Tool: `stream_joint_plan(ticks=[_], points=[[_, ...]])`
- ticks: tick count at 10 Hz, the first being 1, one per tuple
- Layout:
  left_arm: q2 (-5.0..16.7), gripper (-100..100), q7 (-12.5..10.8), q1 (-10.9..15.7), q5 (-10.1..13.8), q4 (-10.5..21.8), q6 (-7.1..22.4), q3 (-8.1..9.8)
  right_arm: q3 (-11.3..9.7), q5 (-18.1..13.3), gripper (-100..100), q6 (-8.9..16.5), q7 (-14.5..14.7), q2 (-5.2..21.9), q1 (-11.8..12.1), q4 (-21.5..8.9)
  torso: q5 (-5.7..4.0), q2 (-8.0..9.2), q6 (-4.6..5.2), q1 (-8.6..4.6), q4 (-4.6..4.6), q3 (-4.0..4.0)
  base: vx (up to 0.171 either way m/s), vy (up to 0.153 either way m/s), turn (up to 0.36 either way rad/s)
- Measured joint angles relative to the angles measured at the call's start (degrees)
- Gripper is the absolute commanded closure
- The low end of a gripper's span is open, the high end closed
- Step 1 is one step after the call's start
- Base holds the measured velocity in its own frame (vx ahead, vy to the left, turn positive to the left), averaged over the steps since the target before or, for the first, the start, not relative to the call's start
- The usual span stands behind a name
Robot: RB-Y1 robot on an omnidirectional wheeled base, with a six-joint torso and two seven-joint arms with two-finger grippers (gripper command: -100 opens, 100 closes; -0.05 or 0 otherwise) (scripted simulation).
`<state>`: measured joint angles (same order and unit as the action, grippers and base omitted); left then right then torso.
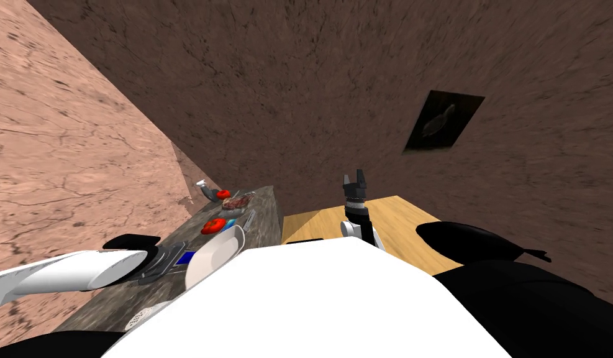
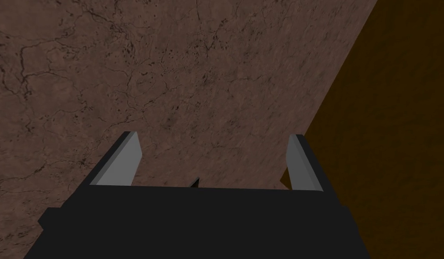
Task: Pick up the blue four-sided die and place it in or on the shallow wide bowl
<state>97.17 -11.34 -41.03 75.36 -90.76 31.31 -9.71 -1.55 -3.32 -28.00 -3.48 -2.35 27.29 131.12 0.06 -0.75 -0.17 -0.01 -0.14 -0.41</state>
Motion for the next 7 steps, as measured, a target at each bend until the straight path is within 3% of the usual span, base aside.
stream_joint_plan(ticks=[1, 2, 6, 7], points=[[0.1, 0, -0.3, -0.1, -0.1, -0.2, 0.1, 0.08, 0.0, 0.0, 0, 0.0, 0.0, 0.0, 0.0, 0.0, 0.00, 0.09, 0.03, -0.06, 0.02, 0.05, 0.000, 0.000, 0.000], [0.1, 100, -0.2, -0.1, -0.1, -0.1, 0.1, 0.07, 0.0, 0.0, 0, 0.0, 0.0, 0.0, 0.0, 0.0, -0.01, 0.16, 0.02, -0.09, 0.03, 0.09, -0.017, -0.098, -0.048], [0.4, 100, 1.3, -0.3, -2.1, 6.1, -0.2, 0.61, 0.0, 0.0, 0, 0.0, 0.0, 0.0, 0.0, 0.0, -0.21, 0.66, -0.01, -0.73, 0.16, 0.39, -0.081, -0.147, -0.034], [1.6, 100, 0.5, -2.2, -2.5, 6.8, -1.0, 1.49, 0.0, 0.0, 0, 0.0, 0.0, 0.0, 0.0, 0.0, -0.24, 0.64, 0.01, -0.73, 0.17, 0.39, -0.073, -0.119, -0.039]])
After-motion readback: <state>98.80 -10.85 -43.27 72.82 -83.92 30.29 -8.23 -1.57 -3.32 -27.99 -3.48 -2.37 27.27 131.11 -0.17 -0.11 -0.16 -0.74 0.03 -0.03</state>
